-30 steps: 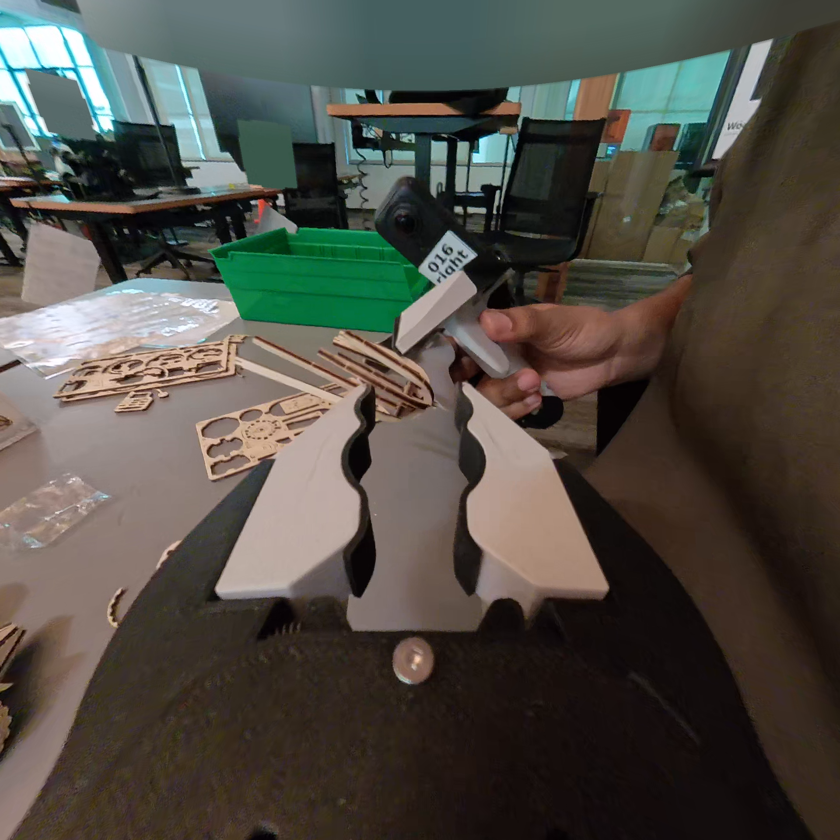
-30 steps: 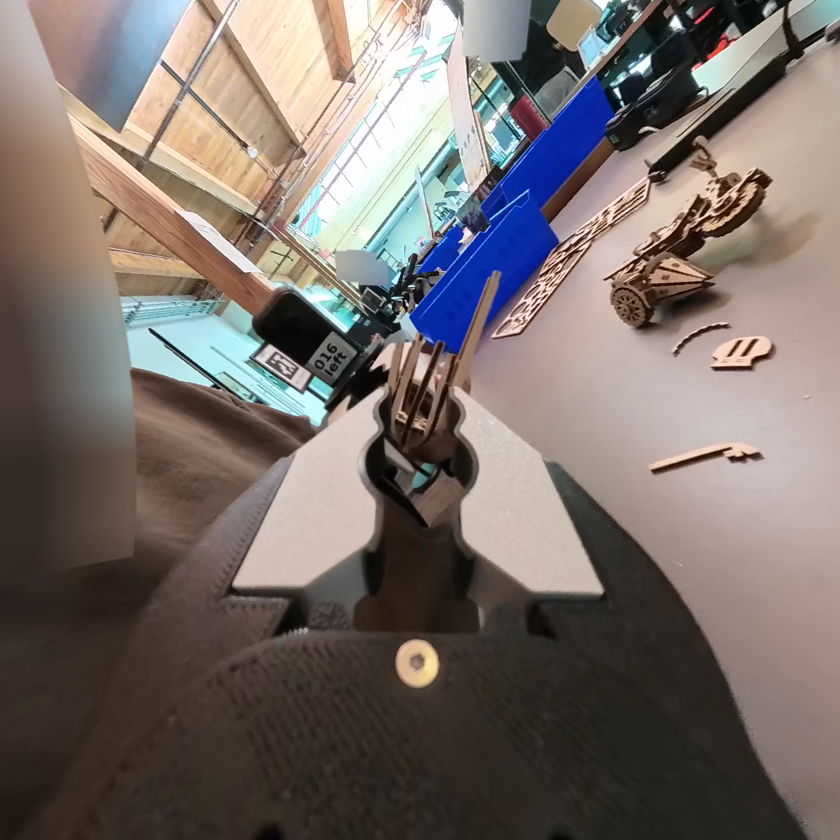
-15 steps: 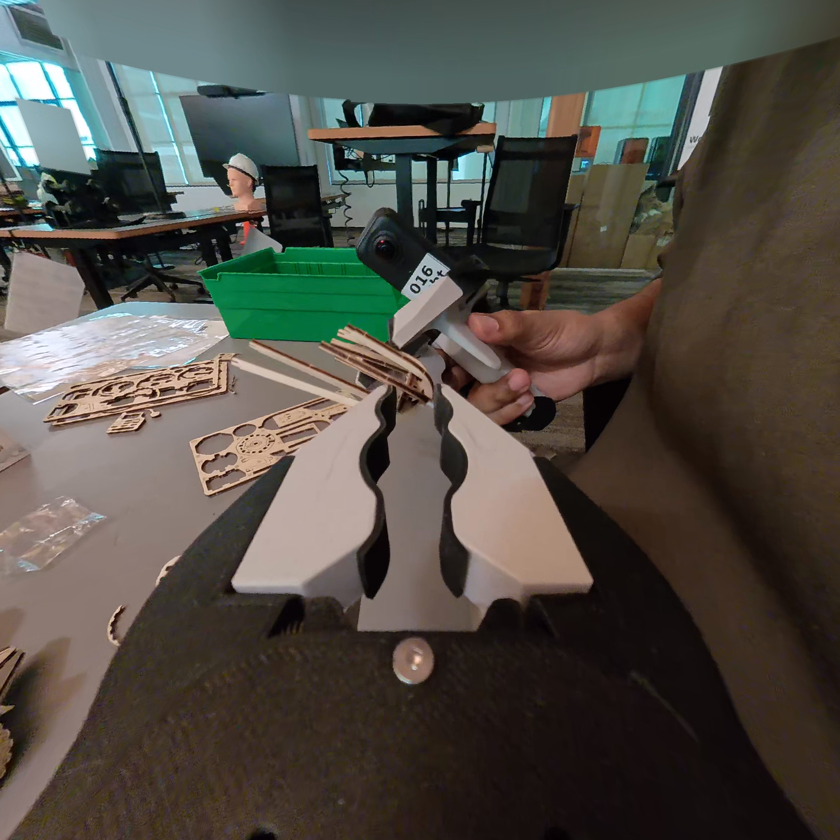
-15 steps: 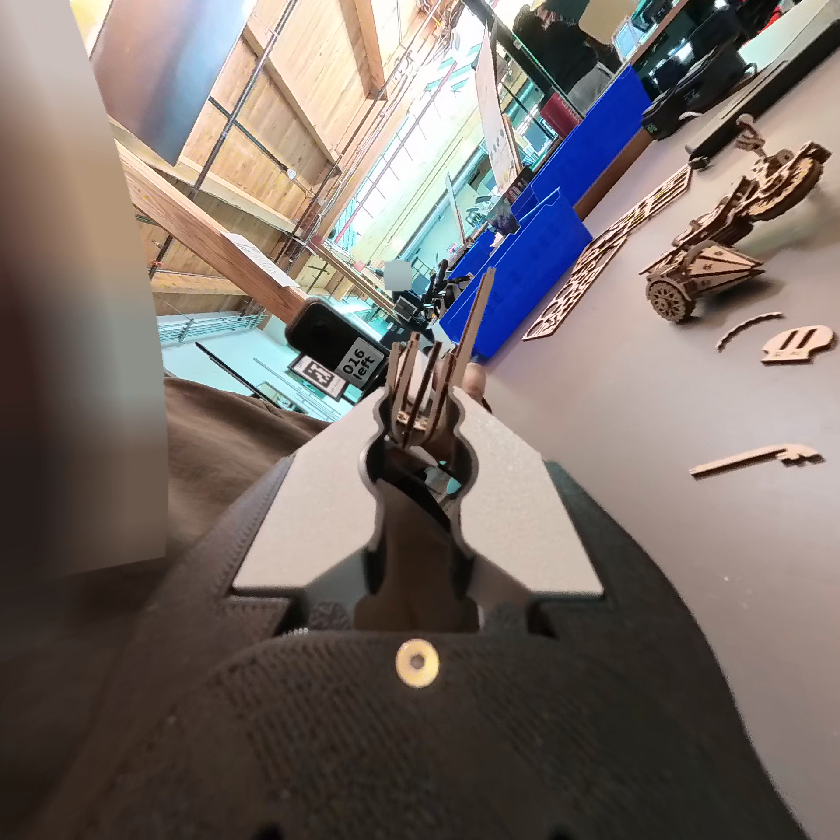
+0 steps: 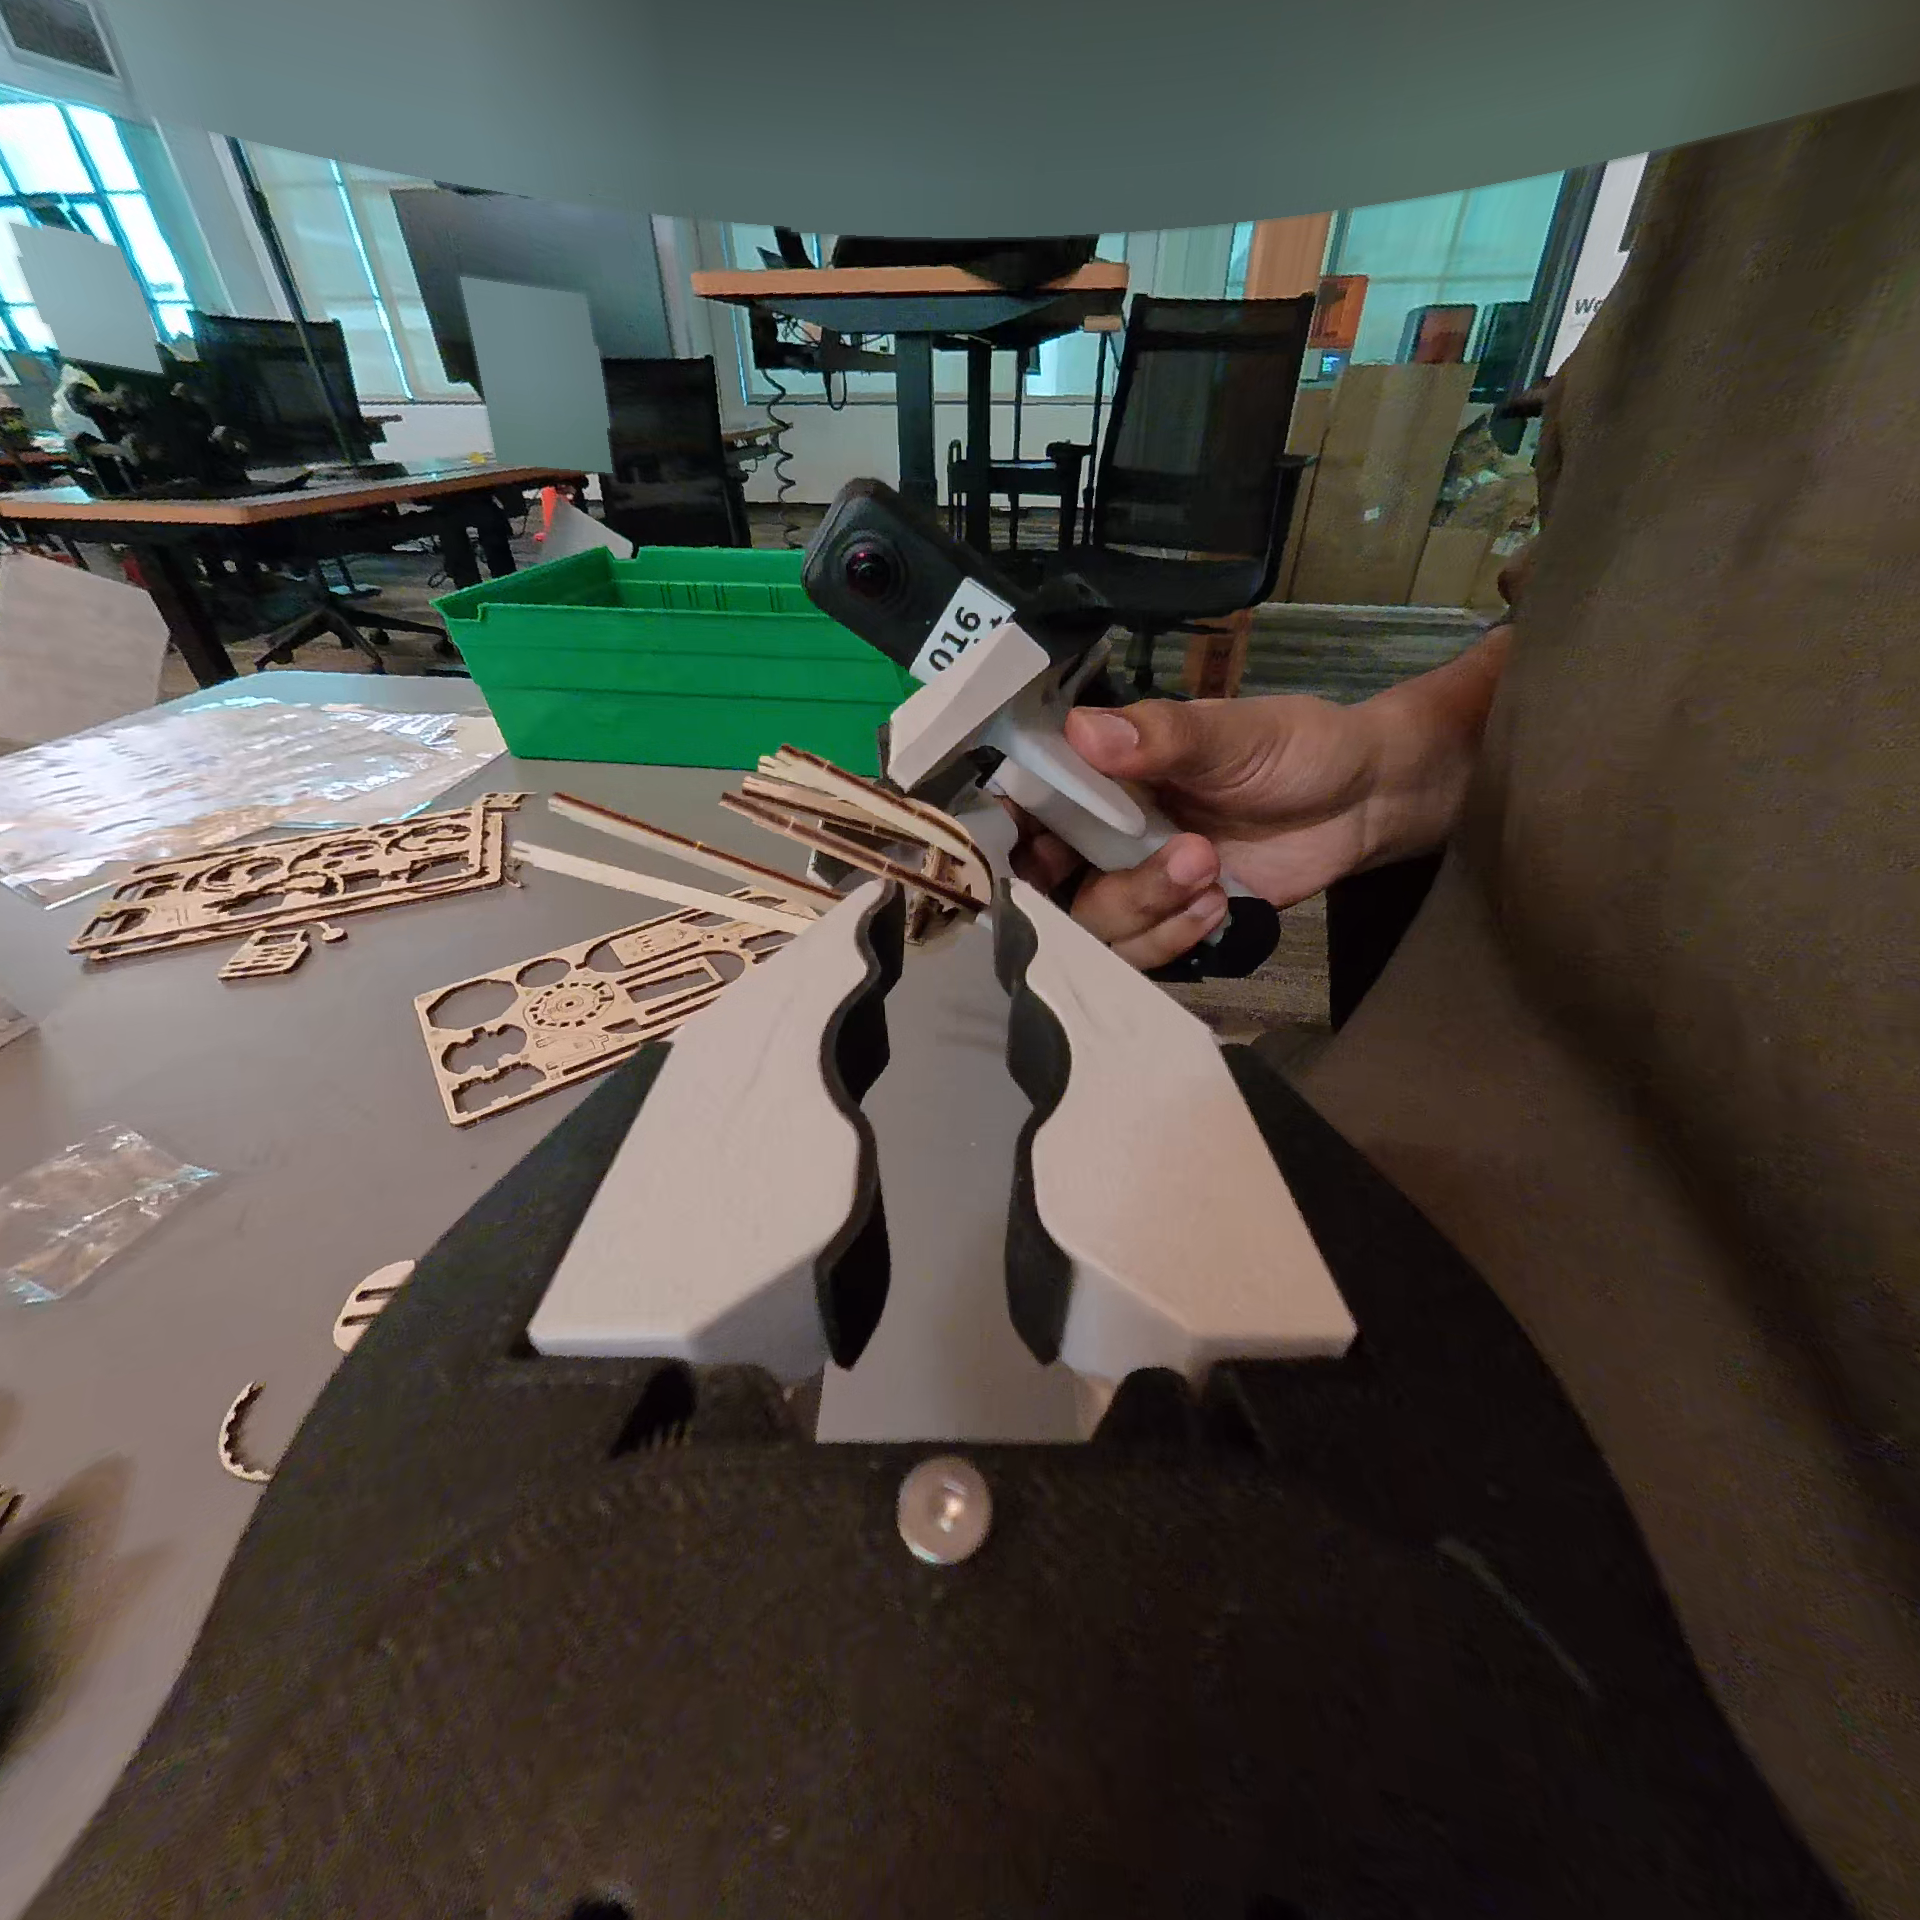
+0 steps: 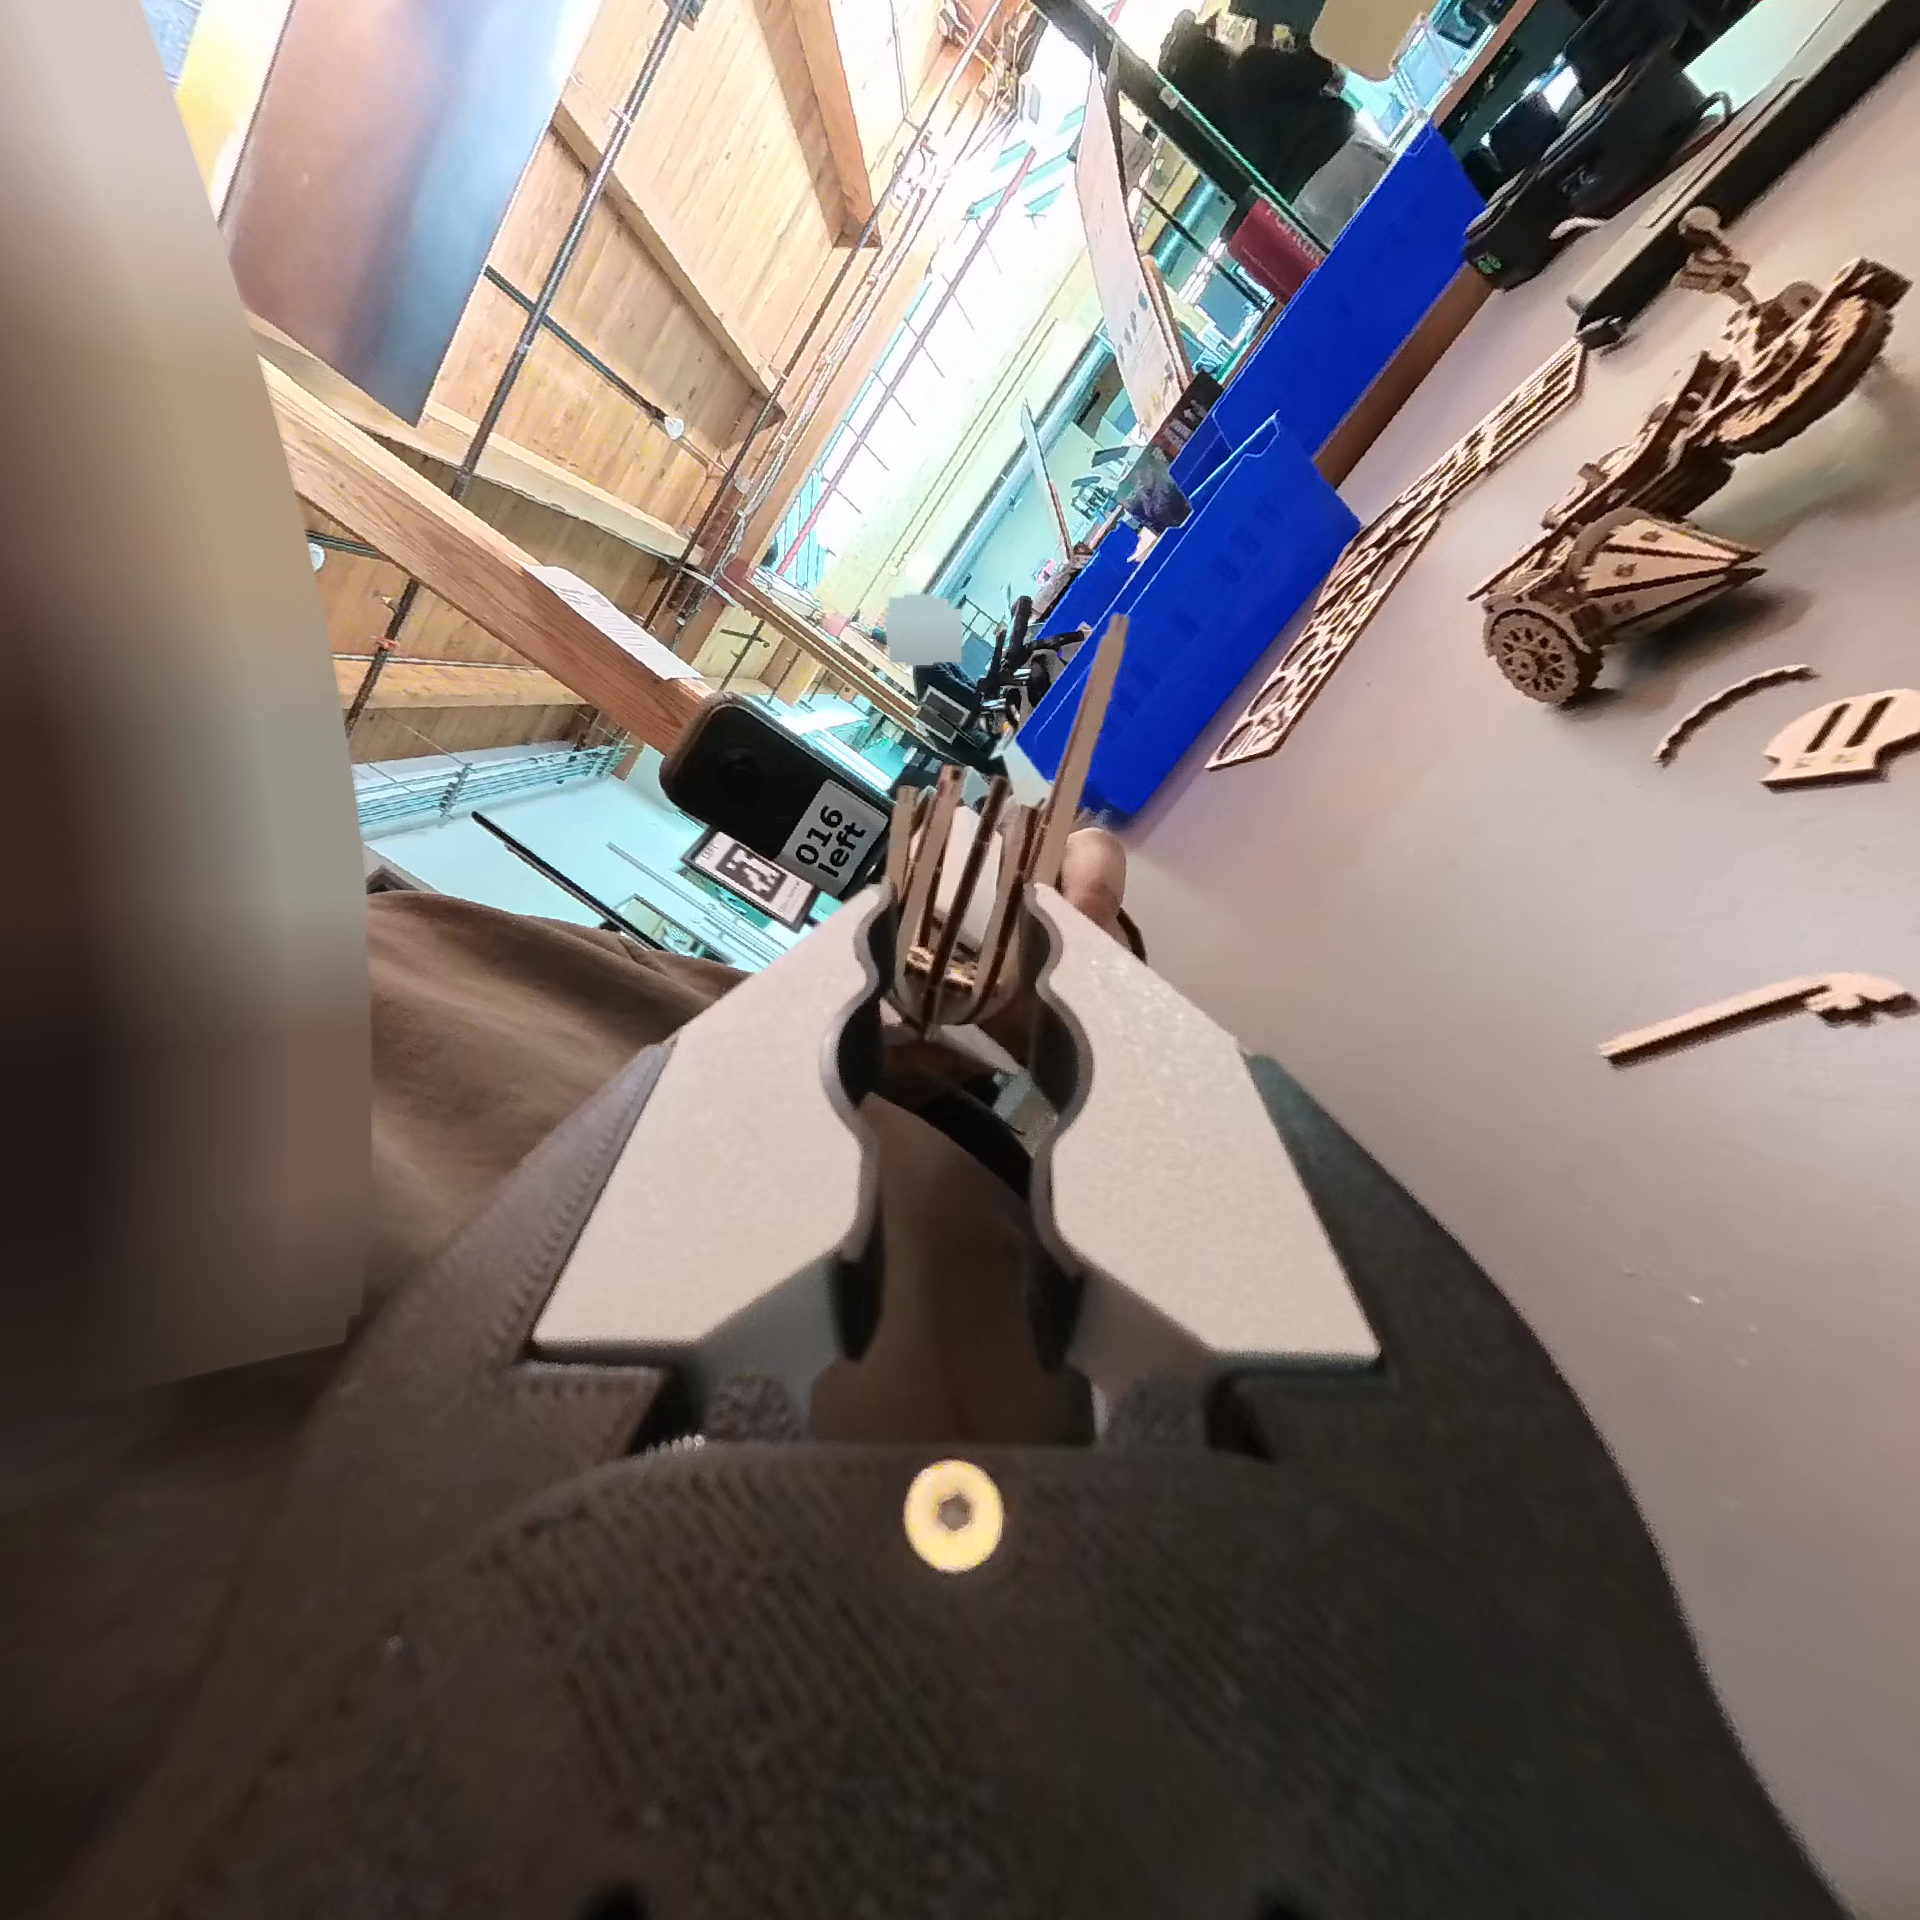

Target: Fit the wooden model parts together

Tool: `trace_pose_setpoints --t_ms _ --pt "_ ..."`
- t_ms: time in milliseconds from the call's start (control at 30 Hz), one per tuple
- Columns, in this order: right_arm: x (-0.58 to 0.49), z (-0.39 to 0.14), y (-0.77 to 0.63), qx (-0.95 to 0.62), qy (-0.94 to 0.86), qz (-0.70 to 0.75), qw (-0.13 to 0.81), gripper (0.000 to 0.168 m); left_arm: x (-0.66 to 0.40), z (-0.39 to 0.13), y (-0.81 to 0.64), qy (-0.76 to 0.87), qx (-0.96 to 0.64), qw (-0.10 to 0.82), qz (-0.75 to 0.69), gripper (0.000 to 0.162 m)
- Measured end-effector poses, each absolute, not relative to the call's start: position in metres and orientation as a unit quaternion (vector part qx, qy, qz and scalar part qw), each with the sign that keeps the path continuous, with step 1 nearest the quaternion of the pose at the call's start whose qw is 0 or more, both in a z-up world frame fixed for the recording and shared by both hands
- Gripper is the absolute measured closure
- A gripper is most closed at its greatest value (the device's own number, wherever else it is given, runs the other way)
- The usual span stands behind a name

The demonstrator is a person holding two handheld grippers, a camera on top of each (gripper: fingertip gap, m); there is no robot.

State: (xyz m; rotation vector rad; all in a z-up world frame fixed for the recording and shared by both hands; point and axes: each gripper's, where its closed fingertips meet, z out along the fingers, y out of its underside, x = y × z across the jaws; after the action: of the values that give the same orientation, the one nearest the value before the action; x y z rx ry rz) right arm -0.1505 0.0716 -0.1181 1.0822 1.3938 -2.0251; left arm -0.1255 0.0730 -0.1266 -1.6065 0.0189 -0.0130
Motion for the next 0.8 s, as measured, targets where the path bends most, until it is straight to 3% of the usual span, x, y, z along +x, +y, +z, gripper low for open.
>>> trace_pose_setpoints --t_ms 800 --pt "-0.1527 -0.1146 0.0734 0.403 0.472 -0.745 0.244 0.148 -0.126 -0.1221 0.0755 0.012 -0.705 0.709 0.012 0.147"
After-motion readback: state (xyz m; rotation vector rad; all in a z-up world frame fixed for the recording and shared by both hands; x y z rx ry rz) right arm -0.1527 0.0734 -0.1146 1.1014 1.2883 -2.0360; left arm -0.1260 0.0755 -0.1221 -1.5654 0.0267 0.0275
